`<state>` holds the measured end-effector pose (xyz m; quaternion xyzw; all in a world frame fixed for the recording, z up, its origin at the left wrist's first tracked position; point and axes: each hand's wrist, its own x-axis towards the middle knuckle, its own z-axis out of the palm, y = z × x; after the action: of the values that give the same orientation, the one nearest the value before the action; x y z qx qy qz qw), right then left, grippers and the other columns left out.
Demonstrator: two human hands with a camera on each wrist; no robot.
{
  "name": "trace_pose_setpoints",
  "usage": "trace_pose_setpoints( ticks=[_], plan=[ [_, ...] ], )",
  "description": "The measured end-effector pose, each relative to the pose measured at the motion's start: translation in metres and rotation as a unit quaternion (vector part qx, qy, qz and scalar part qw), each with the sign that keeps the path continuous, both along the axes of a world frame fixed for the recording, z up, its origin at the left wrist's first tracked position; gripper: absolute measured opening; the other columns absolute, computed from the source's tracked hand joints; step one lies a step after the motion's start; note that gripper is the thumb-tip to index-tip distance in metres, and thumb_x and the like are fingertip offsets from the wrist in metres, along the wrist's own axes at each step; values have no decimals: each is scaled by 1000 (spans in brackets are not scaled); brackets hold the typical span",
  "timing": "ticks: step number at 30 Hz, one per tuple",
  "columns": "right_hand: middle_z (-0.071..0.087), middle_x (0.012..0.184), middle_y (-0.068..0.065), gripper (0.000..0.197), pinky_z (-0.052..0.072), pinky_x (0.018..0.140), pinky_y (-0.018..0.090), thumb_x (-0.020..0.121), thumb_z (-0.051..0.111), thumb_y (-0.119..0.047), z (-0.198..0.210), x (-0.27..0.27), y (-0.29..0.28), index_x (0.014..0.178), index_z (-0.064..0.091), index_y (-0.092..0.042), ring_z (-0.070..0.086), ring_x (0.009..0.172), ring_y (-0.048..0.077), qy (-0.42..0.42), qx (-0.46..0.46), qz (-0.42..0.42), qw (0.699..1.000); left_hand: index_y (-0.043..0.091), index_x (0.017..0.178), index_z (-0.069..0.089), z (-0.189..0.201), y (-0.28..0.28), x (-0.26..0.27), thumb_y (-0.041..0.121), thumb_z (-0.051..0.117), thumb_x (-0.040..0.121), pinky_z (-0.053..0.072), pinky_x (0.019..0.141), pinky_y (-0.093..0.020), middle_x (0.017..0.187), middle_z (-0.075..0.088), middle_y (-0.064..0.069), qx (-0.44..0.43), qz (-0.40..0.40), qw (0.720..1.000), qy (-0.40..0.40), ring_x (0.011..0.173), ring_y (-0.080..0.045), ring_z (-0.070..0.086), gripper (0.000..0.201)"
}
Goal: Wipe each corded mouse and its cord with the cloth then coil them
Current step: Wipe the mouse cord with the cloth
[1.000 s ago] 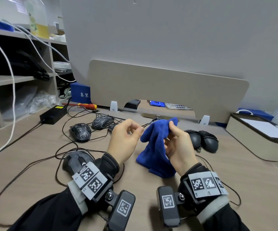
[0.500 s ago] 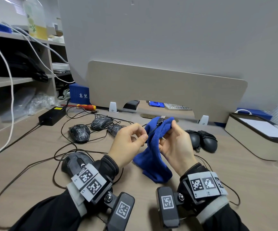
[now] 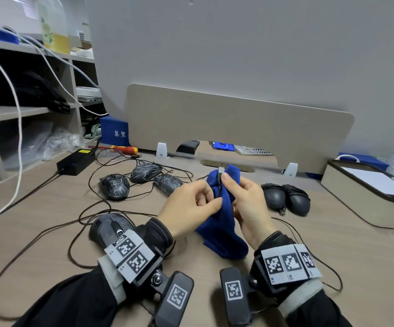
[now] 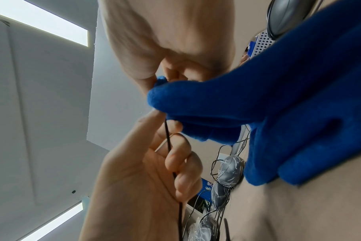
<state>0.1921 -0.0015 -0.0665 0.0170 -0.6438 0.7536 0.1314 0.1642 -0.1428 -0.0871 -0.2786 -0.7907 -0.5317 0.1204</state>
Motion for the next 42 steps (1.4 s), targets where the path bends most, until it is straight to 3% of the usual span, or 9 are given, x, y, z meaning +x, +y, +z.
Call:
trace_pose_setpoints(
  ticks=[6, 13, 17, 23, 26, 29, 33, 39, 42],
  plan=[
    [70, 79, 13, 13, 44, 55, 29, 93, 67, -17, -8, -3, -1, 88, 76, -10, 60, 68, 24, -23, 4, -28, 999, 22, 84, 57, 2, 1, 3, 24, 71, 75, 41, 57, -27, 55, 55, 7, 17, 18, 1000, 14, 50, -7, 45, 17],
    [65, 80, 19, 19, 46, 68, 40, 87, 74, -16, -12, -6, 1, 91, 73, 3, 57, 74, 30, -34, -6, -41, 999, 13, 76, 64, 0, 3, 0, 8, 71, 82, 36, 57, -17, 54, 54, 9, 8, 52, 998, 29, 49, -2, 45, 10],
    [70, 82, 19, 20, 57, 61, 37, 94, 66, -15, -9, -5, 4, 99, 73, 3, 66, 67, 26, -37, -44, -19, 998, 5, 76, 67, 2, 1, 0, 2, 66, 83, 32, 54, -12, 54, 54, 2, 40, 72, 996, 34, 49, -4, 43, 8],
    [53, 70, 12, 28, 35, 42, 22, 99, 57, -28, -5, -7, 1, 96, 65, -1, 44, 47, 18, -55, -98, -8, 994, 6, 73, 66, 2, 2, -4, 2, 65, 85, 36, 54, -16, 61, 62, -18, 79, 91, 993, 9, 50, -7, 43, 13],
    [60, 80, 13, 31, 34, 41, 22, 101, 49, -31, 2, -2, -1, 99, 62, -3, 46, 47, 16, -56, -147, 68, 985, 4, 72, 65, 0, 2, -6, 3, 64, 84, 40, 55, -23, 66, 65, -23, 103, 81, 991, -8, 53, -12, 47, 13],
    [61, 79, 15, 26, 37, 42, 23, 102, 50, -25, -1, -1, -1, 101, 60, -1, 48, 50, 17, -32, -91, 80, 992, 3, 75, 67, -1, 3, -5, 19, 58, 77, 43, 56, -31, 69, 66, -24, 107, 49, 993, -19, 57, -17, 52, 18],
    [57, 68, 8, 28, 34, 41, 23, 97, 62, -26, -5, -1, 1, 101, 69, 1, 44, 47, 13, -3, 23, 22, 999, 0, 74, 65, -1, 5, -1, 22, 55, 77, 37, 56, -26, 66, 60, -23, 60, 17, 998, 18, 55, -10, 42, 24],
    [44, 48, -3, 49, 28, 36, 19, 99, 57, -39, -3, -1, -1, 54, 62, -20, 36, 37, 9, -32, 27, -55, 998, 4, 73, 64, 0, 11, 7, 22, 53, 79, 40, 57, -28, 65, 59, -21, 56, -19, 998, 21, 57, -14, 46, 22],
    [48, 56, 3, 39, 32, 39, 21, 101, 55, -38, -5, -3, 1, 74, 63, -12, 40, 42, 12, -28, 11, -23, 999, 6, 74, 65, -2, 10, 4, 24, 54, 80, 47, 61, -34, 66, 63, -19, 65, -2, 998, 16, 59, -30, 53, 22]
  ],
)
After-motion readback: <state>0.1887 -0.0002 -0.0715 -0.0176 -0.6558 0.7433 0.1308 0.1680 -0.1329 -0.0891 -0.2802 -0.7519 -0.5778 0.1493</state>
